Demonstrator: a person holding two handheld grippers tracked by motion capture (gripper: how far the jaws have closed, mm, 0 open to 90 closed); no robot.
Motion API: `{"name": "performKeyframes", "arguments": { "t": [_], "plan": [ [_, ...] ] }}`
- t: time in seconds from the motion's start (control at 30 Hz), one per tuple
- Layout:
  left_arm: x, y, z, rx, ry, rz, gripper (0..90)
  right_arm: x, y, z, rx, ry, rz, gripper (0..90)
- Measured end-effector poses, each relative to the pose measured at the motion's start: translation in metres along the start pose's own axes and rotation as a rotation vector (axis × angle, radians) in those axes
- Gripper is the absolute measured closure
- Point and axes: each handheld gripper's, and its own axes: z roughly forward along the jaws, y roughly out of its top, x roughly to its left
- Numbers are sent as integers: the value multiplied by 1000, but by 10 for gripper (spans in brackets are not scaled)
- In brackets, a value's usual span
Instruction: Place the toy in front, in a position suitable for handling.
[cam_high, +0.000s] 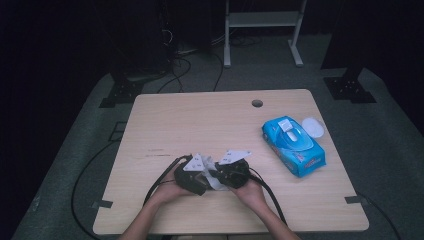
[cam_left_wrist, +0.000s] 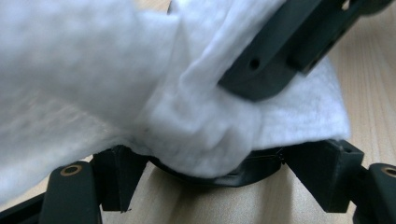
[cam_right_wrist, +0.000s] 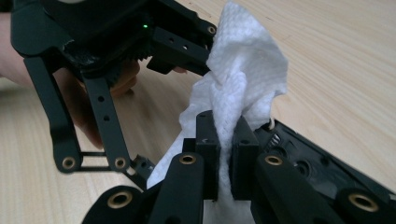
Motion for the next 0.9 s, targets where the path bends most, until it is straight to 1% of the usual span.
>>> {"name": "performKeyframes", "arguments": {
  "t": [0.03, 0.07, 0.1, 0.13, 0.17, 0.23, 0.27, 0.33, 0.37, 0.4, 0.43, 0.47, 0.5, 0.53, 0.57, 0.6, 0.63, 0.67, 0.73, 0.8, 0.9],
  "plan": [
    [0, 0, -1, -3, 1, -1, 240, -2, 1, 0, 4, -11, -2, 842],
    [0, 1, -1, -7, 0, -4, 240, -6, 0, -2, 6, -35, -11, 841],
    [0, 1, -1, -9, -3, -6, 240, -16, -2, -8, 27, -99, -21, 842],
    [1, 1, -1, -10, -6, -7, 240, -16, -2, -8, 27, -99, -21, 842],
    [1, 1, -1, -12, -7, -5, 240, -25, -8, -13, 29, -99, 30, 843],
    [1, 1, -1, -12, -8, -6, 240, -26, -11, -15, 26, -97, 33, 843],
    [1, 1, 0, -9, -7, -3, 240, -23, -11, -16, 21, -74, 48, 843],
    [1, 1, 0, -1, -1, 1, 240, -15, -10, -14, 7, -42, 35, 843],
    [0, 2, 0, -3, 0, -2, 240, -8, -6, -9, -10, 13, 40, 843],
    [0, 2, 0, -3, 0, -2, 240, -8, -6, -9, -10, 13, 40, 843],
    [0, 2, 0, 1, 0, 2, 240, -4, -3, -6, -12, 16, 32, 843],
    [0, 2, 0, -1, 1, -3, 240, -3, 0, -3, -8, 10, 17, 842],
    [0, 1, 0, -1, 3, -4, 240, -3, 2, 0, -6, 7, 17, 842],
    [1, 1, -1, -3, 2, -5, 240, -6, 4, 2, -6, -2, 19, 842],
    [1, 1, -1, -9, 1, -14, 240, -9, 4, 3, -11, -23, 20, 842],
    [1, 1, -1, -9, 3, -8, 240, -13, 4, 2, -15, -46, 27, 842],
    [1, 0, -1, -10, 3, -9, 240, -18, 4, 2, -8, -76, 26, 842],
    [1, 1, -1, -10, 2, -8, 240, -23, 2, 1, -8, -91, 20, 842],
    [2, 1, -1, -7, 0, -5, 240, -30, -1, -2, -4, -110, 36, 842],
    [1, 1, -1, -2, 3, 3, 240, -28, -2, -3, -12, -102, 54, 843],
    [0, 2, 0, 0, 2, 3, 240, -17, 3, 1, -25, -57, 45, 843]
  ]
}}
